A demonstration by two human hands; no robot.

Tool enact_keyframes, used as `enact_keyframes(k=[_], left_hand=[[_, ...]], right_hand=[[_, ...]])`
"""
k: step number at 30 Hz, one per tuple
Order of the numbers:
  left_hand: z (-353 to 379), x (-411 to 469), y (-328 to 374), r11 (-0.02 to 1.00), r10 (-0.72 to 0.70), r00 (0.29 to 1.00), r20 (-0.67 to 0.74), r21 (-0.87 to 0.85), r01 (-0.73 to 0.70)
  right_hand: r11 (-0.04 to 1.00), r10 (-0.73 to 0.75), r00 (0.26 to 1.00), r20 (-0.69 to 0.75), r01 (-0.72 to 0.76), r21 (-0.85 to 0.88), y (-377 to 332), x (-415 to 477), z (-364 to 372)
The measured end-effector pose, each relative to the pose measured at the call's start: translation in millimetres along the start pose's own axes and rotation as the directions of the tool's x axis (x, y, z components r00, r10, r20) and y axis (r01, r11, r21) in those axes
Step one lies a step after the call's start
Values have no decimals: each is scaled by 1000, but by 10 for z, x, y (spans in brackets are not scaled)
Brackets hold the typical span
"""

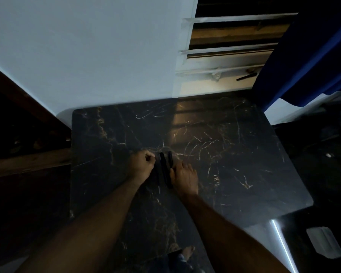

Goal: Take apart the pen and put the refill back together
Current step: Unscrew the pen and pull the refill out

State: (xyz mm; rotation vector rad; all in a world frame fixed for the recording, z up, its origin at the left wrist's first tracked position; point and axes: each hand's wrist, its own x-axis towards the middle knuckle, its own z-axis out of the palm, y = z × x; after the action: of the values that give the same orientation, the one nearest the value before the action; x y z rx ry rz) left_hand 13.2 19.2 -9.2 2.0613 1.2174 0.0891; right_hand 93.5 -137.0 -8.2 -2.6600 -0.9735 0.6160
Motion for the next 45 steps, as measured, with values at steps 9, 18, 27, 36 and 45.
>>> enact_keyframes(k=[9,18,27,36,45], left_hand=[[-38,-2,-5,999,-27,996,-81,-24,25],[-11,-80,-39,998,3,999,-43,-65,-5],[-167,-79,230,897,-72,987,142,-424,127],[-260,-97,441,833,153,918,367,-547,80],[-125,-198,369,800,167,901,399,-589,113]], right_hand=[[998,-59,998,-6,59,5,-26,18,38],[998,-34,999,-4,34,-57,-131,132,72],[971,-26,988,-153,61,233,-181,85,-117],[682,21,998,-58,28,731,-9,-54,-402],[719,-9,999,-30,27,694,75,-108,-358]])
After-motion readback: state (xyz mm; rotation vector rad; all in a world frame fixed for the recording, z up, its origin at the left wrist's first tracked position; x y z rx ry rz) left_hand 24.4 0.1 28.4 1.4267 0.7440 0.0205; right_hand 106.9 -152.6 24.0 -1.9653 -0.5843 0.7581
